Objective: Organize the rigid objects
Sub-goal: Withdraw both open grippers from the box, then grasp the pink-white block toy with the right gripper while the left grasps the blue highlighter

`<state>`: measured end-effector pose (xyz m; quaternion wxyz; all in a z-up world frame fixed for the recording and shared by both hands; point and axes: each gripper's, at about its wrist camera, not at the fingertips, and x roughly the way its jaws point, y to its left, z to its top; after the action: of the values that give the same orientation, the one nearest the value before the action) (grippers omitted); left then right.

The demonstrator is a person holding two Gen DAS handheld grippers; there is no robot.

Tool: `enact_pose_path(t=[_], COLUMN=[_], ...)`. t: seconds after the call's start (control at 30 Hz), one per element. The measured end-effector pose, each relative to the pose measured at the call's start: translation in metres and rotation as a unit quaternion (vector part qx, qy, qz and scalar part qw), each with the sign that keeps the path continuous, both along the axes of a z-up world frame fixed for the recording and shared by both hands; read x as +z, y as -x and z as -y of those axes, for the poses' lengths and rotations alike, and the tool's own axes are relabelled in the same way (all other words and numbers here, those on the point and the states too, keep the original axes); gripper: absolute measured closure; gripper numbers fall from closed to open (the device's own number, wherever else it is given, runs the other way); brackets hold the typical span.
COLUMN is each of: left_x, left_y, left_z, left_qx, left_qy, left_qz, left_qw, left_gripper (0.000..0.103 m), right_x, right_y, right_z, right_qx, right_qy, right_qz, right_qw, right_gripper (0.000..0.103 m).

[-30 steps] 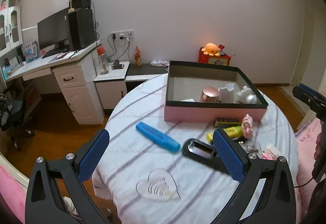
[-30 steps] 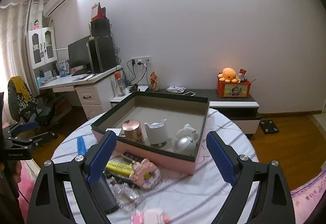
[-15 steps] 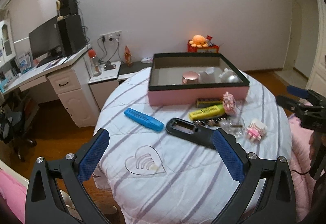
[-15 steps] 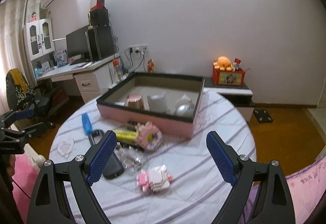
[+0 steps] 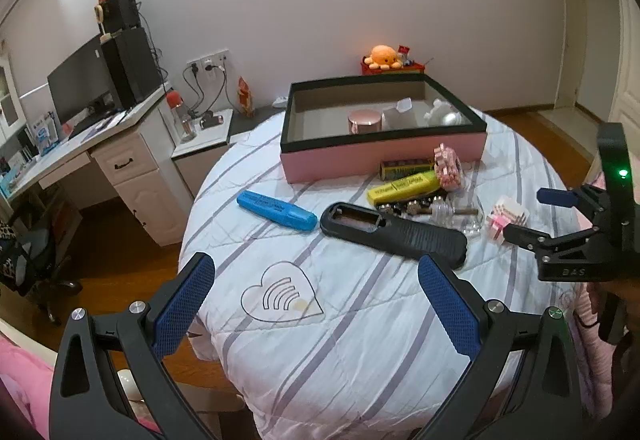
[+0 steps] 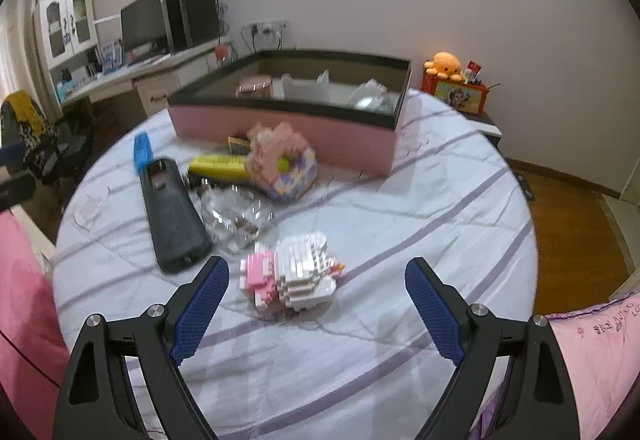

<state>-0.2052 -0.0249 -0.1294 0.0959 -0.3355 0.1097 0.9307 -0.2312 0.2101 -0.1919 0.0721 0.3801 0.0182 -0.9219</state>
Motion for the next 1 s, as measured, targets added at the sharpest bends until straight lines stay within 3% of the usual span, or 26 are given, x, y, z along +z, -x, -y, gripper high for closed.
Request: enact_pose_path(t=[0.3,0.43,0.57,1.0], left_x=[-0.009,-0.012,-0.015,-0.034], left_y=[0.006,0.009,0.015,0.074], left_z=[-0.005,-0.01,-0.006,0.024], left_qx=[-0.001,-0.01,0.001,0.107], left_qy=[0.01,0.007,0.001,-0.047], left_qz=[0.016,0.019,0.023,0.059], left_qw=[0.9998,0.9997,0.9997,0.9914], left_gripper=[0.0,0.0,0.0,0.0], right_x=[-0.016,-0.015,-0.013,0.0], right_y=[0.007,0.01,0.01,0.026], right_z=[0.0,-0.001,-0.01,-0.027], right_qx=[0.006,0.013,0.025,0.011], right_qy=[0.003,-0.009,0.01,0.028], right_qz=[0.02,0.017,0.019,-0.002], right_qw=[1.0,1.0,0.999,1.0], right_gripper=[0.015,0.044,0.045,0.045])
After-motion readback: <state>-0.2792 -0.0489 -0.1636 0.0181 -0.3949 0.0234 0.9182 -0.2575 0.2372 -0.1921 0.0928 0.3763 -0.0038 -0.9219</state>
